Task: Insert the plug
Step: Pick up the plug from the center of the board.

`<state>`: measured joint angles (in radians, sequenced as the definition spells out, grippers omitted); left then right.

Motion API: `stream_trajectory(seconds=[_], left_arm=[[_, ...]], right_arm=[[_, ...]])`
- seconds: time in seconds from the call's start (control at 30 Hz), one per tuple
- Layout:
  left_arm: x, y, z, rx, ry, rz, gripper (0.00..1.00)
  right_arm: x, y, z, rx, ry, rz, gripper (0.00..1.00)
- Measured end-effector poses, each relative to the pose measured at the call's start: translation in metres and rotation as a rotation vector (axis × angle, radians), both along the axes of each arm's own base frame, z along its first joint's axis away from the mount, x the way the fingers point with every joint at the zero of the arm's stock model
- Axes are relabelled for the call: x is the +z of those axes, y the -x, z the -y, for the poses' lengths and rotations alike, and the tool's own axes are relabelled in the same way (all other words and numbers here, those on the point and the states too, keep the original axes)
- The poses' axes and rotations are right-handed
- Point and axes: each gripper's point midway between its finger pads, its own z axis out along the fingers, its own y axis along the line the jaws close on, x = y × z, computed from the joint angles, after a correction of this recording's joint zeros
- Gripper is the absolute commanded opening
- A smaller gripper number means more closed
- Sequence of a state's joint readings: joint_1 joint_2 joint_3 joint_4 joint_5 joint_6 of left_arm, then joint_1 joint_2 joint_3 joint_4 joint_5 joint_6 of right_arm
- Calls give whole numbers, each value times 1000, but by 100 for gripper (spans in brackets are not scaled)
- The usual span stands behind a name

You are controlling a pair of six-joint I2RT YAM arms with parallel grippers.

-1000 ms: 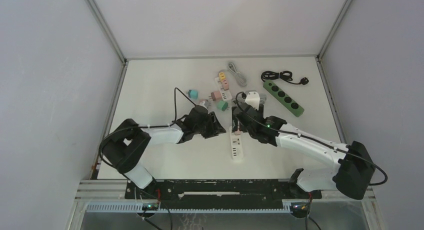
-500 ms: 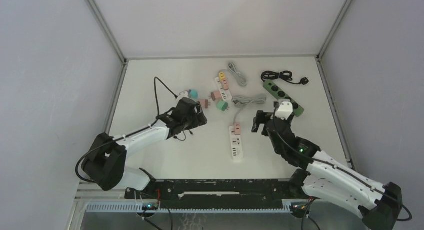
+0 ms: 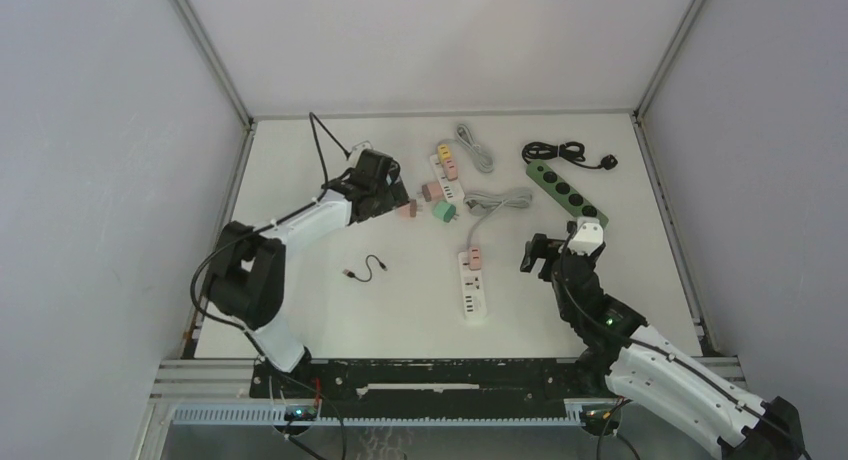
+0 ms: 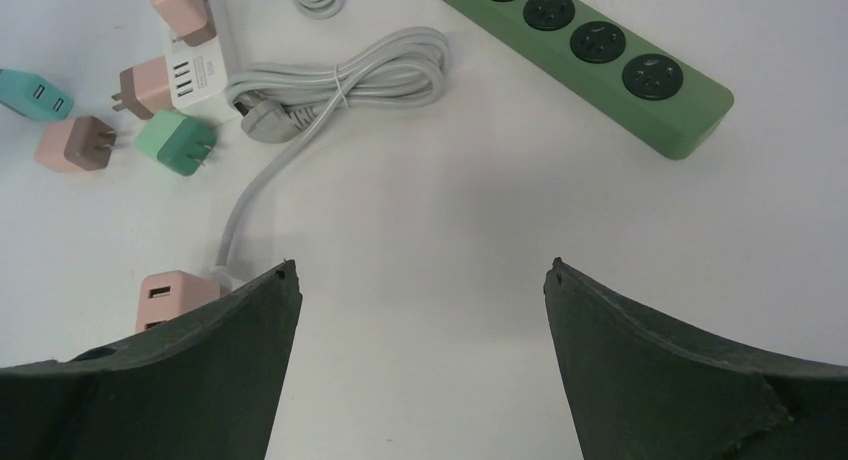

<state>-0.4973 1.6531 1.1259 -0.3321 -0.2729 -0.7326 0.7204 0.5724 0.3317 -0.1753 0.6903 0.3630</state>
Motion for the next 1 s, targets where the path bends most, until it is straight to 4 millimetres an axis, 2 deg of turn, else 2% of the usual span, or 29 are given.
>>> stream_trajectory(seconds=[0.2, 0.33, 0.4, 0.77, 1.0], left_arm=[[-14, -42, -13, 68, -13, -38, 87], [-21, -73, -11, 88, -11, -51, 85], [-26, -82, -11, 95, -12, -58, 85], [-44, -106, -19, 119, 0, -95, 75], [-58, -105, -21, 117, 2, -129, 64]], right_arm=[[-4, -5, 3, -24, 9, -7, 93], [-16, -7, 3, -28, 43, -45, 93], [-20, -7, 3, -27, 57, -61, 93], [-19, -8, 2, -25, 54, -54, 93], [-19, -8, 1, -18, 57, -56, 92]])
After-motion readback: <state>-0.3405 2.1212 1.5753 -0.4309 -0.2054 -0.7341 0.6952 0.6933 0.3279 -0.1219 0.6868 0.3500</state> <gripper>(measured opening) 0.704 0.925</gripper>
